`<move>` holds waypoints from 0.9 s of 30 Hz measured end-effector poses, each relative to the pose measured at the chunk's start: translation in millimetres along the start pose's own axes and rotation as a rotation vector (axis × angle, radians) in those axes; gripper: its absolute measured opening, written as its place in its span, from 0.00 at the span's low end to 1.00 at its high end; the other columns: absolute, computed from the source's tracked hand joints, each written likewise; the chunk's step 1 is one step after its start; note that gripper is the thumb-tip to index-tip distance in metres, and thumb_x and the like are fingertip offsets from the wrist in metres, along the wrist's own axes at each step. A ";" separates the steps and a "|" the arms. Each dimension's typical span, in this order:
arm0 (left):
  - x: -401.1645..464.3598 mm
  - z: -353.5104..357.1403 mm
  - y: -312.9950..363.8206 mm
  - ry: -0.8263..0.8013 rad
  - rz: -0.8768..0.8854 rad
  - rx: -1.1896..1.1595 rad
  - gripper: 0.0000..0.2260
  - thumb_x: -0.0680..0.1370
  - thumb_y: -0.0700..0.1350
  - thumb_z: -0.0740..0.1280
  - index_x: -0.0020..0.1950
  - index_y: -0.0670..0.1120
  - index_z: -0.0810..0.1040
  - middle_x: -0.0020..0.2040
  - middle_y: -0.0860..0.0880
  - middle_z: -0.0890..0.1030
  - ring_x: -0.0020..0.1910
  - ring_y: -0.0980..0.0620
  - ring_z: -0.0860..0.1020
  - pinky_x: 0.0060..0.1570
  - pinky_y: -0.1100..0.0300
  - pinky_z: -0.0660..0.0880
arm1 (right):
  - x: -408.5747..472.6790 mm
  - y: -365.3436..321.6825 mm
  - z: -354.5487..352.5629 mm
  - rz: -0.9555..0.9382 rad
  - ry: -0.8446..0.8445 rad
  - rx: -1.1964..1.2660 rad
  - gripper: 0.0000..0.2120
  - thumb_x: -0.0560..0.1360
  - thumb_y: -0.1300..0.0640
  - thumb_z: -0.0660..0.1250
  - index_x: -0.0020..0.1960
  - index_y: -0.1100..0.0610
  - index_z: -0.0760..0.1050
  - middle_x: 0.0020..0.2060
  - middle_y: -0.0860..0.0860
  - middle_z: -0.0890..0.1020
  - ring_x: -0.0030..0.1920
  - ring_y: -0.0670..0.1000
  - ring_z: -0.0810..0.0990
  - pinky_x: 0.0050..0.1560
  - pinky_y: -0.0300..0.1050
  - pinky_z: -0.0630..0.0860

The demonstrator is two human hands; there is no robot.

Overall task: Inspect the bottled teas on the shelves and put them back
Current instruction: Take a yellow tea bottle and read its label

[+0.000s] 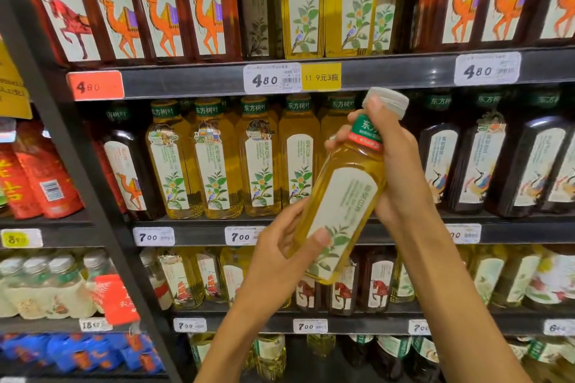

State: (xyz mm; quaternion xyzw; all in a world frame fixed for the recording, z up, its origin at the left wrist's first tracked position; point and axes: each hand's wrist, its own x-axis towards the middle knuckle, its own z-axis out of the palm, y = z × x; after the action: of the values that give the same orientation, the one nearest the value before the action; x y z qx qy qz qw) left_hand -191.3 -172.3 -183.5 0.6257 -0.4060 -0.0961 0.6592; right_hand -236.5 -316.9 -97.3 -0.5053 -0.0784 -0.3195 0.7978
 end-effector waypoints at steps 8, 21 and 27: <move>3.1 9.6 -3.7 0.124 -0.327 -0.433 0.19 0.66 0.69 0.57 0.46 0.65 0.83 0.49 0.49 0.86 0.48 0.51 0.84 0.46 0.55 0.80 | 8.9 1.1 6.0 0.125 -0.177 -0.223 0.17 0.73 0.46 0.69 0.54 0.57 0.76 0.40 0.53 0.85 0.43 0.51 0.85 0.42 0.43 0.80; 6.8 -0.3 -5.2 -0.020 -0.251 -0.210 0.26 0.68 0.72 0.62 0.57 0.57 0.78 0.48 0.50 0.85 0.46 0.51 0.84 0.42 0.58 0.80 | 13.4 12.4 4.2 0.039 0.084 -0.207 0.15 0.75 0.48 0.69 0.55 0.58 0.74 0.37 0.53 0.82 0.37 0.50 0.84 0.38 0.45 0.81; 8.8 4.5 -5.8 -0.203 -0.386 -0.729 0.30 0.69 0.68 0.65 0.60 0.47 0.80 0.50 0.42 0.83 0.45 0.46 0.83 0.42 0.54 0.80 | 21.2 5.9 1.8 0.175 -0.128 -0.102 0.13 0.76 0.48 0.65 0.53 0.56 0.75 0.37 0.53 0.84 0.39 0.50 0.84 0.41 0.44 0.81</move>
State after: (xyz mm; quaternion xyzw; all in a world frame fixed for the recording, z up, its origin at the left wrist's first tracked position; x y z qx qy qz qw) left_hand -186.3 -182.5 -185.6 0.4035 -0.2834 -0.4163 0.7639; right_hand -216.1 -322.8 -91.4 -0.5695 -0.0682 -0.2192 0.7892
